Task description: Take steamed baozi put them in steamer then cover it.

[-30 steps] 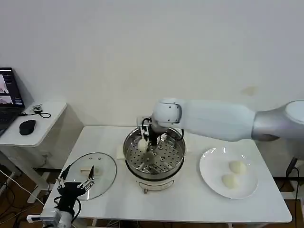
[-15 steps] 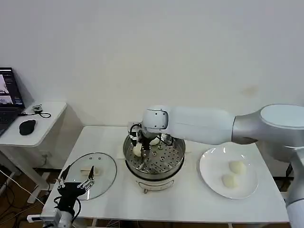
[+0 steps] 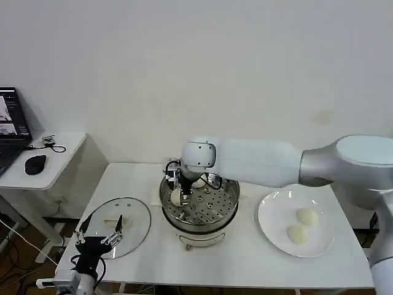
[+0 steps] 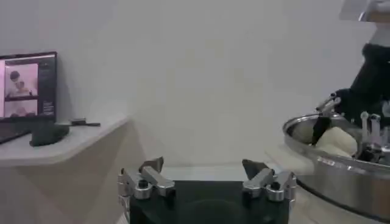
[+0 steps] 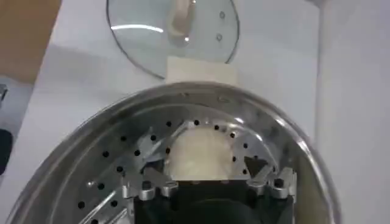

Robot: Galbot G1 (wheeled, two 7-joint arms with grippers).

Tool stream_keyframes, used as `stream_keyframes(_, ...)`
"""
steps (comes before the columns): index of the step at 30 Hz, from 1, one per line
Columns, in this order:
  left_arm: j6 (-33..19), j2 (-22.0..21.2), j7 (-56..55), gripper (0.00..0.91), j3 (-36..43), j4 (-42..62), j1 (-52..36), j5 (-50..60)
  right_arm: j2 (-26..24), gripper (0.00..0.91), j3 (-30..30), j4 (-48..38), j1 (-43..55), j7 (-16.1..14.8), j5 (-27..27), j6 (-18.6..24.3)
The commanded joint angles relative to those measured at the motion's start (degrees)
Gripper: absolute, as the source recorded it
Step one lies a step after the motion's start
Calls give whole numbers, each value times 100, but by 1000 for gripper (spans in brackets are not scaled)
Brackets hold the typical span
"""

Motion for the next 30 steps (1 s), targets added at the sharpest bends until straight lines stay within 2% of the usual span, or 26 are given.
stream_keyframes(1, 6, 9, 7, 907, 17, -29, 4, 1, -1464, 907, -55, 992, 807, -649, -899, 526)
stream_keyframes(5, 15, 35, 8, 907, 15, -16, -18, -15, -2269, 907, -72, 1374, 1032, -1002, -1275, 804)
stream_keyframes(6, 14, 41, 9, 907, 21, -14, -17, -15, -2653, 907, -36, 1469, 1084, -1125, -1394, 929)
stream_keyframes(11, 11, 77, 21, 907, 65, 0, 8, -3, -3861, 907, 71, 1629, 1090, -1494, -1817, 1399)
stream_keyframes(12, 14, 76, 21, 907, 79, -6, 11, 6, -4170, 907, 88, 1706, 1060, -1629, -1931, 1625)
stream_keyframes(16, 33, 70, 41, 907, 149, -71, 27, 36, -4880, 907, 329, 1952, 682, -1885, -2391, 1986)
stream_keyframes(17, 33, 67, 42, 907, 162, -68, 27, 40, -5181, 907, 414, 2039, 434, -1944, -2740, 2169)
stream_keyframes(18, 34, 63, 42, 907, 174, -62, 26, 45, -5265, 907, 454, 2063, 374, -1953, -2740, 2191)
stream_keyframes(20, 35, 48, 45, 907, 198, -43, 26, 52, -5793, 907, 481, 2167, 82, -1967, -3216, 2403)
stream_keyframes(22, 35, 39, 48, 907, 223, -24, 32, 63, -5999, 907, 504, 2211, -102, -1945, -3528, 2505)
stream_keyframes(23, 33, 38, 49, 907, 229, -21, 37, 68, -6157, 907, 701, 2227, -464, -1895, -3706, 2605)
stream_keyframes(27, 30, 25, 56, 907, 241, -20, 50, 89, -6433, 907, 901, 2252, -889, -1817, -3926, 2796)
stream_keyframes(28, 31, 18, 58, 907, 241, -21, 60, 92, -6486, 907, 1115, 2238, -1271, -1770, -3982, 2833)
stream_keyframes(29, 30, 12, 61, 907, 244, -25, 68, 98, -6546, 907, 2064, 2199, -2117, -1740, -4023, 2839)
stream_keyframes(30, 28, 1, 62, 907, 249, -25, 77, 108, -6546, 907, 2069, 2183, -2164, -1701, -4042, 2834)
